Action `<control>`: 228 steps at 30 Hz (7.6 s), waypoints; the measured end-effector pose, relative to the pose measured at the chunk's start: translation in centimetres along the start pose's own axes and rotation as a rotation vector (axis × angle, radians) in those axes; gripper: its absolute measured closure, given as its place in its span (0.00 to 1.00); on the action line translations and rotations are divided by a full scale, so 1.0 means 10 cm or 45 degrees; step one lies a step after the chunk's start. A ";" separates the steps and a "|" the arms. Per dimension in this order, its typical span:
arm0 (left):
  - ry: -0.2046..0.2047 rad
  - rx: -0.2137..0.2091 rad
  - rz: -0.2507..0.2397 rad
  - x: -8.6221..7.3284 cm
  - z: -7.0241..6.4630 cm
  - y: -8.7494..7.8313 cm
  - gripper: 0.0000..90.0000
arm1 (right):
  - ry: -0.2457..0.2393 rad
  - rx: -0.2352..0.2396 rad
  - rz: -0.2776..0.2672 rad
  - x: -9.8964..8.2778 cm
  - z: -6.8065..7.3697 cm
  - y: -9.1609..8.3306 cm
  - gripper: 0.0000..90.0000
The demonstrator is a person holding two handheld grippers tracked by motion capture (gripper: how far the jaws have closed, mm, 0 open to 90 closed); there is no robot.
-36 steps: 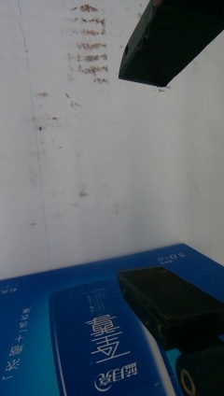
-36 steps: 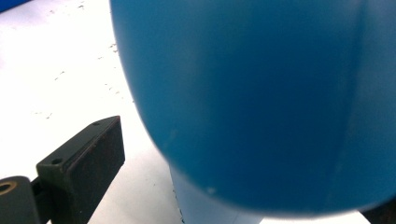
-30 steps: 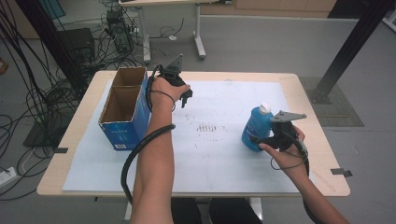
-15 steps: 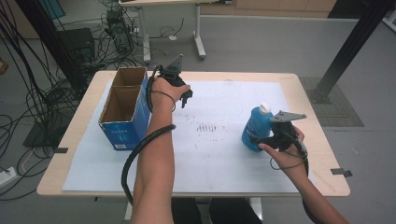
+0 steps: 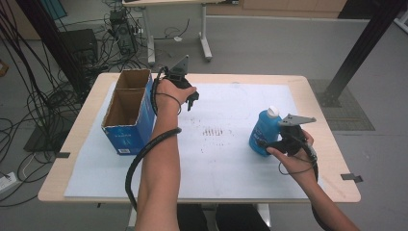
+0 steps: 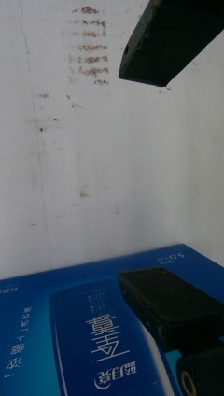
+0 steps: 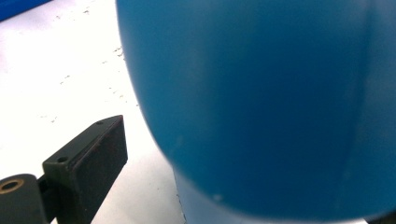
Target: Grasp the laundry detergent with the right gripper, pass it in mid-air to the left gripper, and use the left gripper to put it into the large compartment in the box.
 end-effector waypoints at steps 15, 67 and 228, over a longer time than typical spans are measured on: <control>0.007 0.000 0.002 0.00 0.00 0.01 0.06 | 0.009 0.010 -0.008 -0.01 0.02 0.02 0.10; 0.029 0.007 0.005 -0.01 -0.02 0.01 0.06 | -0.010 0.009 -0.040 -0.01 -0.03 0.09 0.47; 0.555 -0.055 -0.161 -0.09 0.13 -1.28 0.06 | -0.043 0.241 0.117 1.14 -0.14 0.13 0.49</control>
Point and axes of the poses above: each handheld gripper's, and its own axes: y roughly forward along the jaws, x roughly out of its top, z roughly to its left, the point moved 9 cm from there along y, roughly forward along the jaws, and after that the axes turned 2 degrees about z, right-handed, at the moved point
